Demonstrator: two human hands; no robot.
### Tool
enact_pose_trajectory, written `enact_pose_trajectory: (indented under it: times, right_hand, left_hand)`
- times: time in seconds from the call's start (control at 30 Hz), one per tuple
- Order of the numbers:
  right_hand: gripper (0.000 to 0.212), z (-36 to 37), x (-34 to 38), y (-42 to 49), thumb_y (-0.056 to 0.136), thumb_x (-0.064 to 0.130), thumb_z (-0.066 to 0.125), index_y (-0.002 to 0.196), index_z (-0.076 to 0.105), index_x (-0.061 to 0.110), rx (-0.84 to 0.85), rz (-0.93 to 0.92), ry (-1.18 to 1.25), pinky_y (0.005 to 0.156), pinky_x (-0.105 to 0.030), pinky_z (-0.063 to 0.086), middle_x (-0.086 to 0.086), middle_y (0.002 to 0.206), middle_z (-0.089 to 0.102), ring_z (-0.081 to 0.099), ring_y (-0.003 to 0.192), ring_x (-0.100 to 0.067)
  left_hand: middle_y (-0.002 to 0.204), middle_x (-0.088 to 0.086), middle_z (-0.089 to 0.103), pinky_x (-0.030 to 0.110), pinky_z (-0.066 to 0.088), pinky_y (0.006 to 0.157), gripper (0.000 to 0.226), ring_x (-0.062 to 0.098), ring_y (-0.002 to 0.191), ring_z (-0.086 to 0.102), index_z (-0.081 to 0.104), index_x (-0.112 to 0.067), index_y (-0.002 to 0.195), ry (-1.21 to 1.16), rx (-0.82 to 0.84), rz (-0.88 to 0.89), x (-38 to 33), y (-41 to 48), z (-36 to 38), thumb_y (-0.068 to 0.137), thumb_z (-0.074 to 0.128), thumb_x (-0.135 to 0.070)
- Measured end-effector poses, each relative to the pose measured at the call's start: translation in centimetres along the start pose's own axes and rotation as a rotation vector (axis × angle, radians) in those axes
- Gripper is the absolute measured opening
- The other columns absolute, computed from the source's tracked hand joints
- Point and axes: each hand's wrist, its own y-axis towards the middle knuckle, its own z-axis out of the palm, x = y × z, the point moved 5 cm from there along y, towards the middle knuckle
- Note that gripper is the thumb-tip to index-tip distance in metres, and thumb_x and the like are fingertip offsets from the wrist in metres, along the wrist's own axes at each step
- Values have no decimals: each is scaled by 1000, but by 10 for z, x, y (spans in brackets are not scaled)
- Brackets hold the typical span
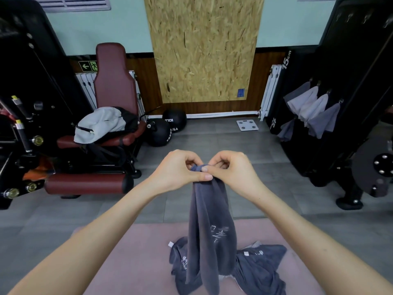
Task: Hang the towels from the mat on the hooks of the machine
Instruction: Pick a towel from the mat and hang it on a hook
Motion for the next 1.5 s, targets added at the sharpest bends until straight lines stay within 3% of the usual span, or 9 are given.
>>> enact_pose_trajectory:
  times: [0.2,0.4,0.6,0.77,0.93,1.13,1.27,1.37,1.5]
  right_hand:
    - [16,-1,-14,-18,88,16,63,72,65,16,208,-47,130,67,-12,40,10,68,61,51,66,1]
    - [21,1,-61,-34,77,7,74,74,60,23,176,4,87,63,-12,35,14,65,53,44,61,2]
    - [23,8,-122,-50,71,35,76,60,56,38,114,143,-170,62,-25,39,9,60,57,46,59,-1]
    - [12,10,-157,-61,71,36,75,69,63,35,187,191,-334,77,-20,41,31,61,59,57,67,9]
    - [42,38,-171,-64,62,63,34,78,60,35,322,146,-456,81,-24,30,29,68,49,54,87,-3]
    - [27,38,-192,-71,72,51,45,68,47,24,365,233,-256,70,-34,40,-3,65,56,49,66,-16]
    - [18,26,-205,-76,69,34,43,72,57,22,349,57,-674,67,-22,28,10,61,55,60,65,-19]
    - [30,8,-207,-69,35,5,69,58,59,21,284,3,-926,61,-27,22,8,53,57,58,47,-14]
    - [34,-22,-201,-55,39,2,85,64,65,14,128,77,-1081,40,-29,42,-3,54,60,59,44,-27]
  left_hand:
    - [73,15,68,28,44,64,8,10,64,53,71,-17,72,-40,133,92,-12,6,-13,75,78,-20]
    - [70,-5,66,19,46,67,9,2,67,57,68,-14,73,-54,69,165,-27,17,-42,76,74,-9]
    - [64,-21,64,8,42,58,11,-7,58,55,66,-15,75,27,-130,214,-36,24,-86,80,70,-7]
    - [75,-4,68,46,49,68,11,28,67,61,67,-23,75,91,-230,169,-18,24,-111,81,71,-15]
    - [76,1,67,44,51,65,14,30,68,61,65,-24,76,107,-220,165,-12,26,-113,82,69,-13]
    - [77,-12,68,9,45,70,13,-9,71,59,65,-19,78,226,-221,138,12,28,-131,81,68,-7]
    - [78,4,67,13,44,70,8,-7,72,58,67,-10,81,343,-213,109,36,19,-146,80,69,-2]
    - [75,1,67,13,43,69,27,5,77,60,64,-28,74,457,-236,60,66,5,-153,76,72,-2]
    - [69,-1,66,5,38,64,33,-12,73,58,62,-29,70,461,-240,-20,109,-19,-137,72,75,2]
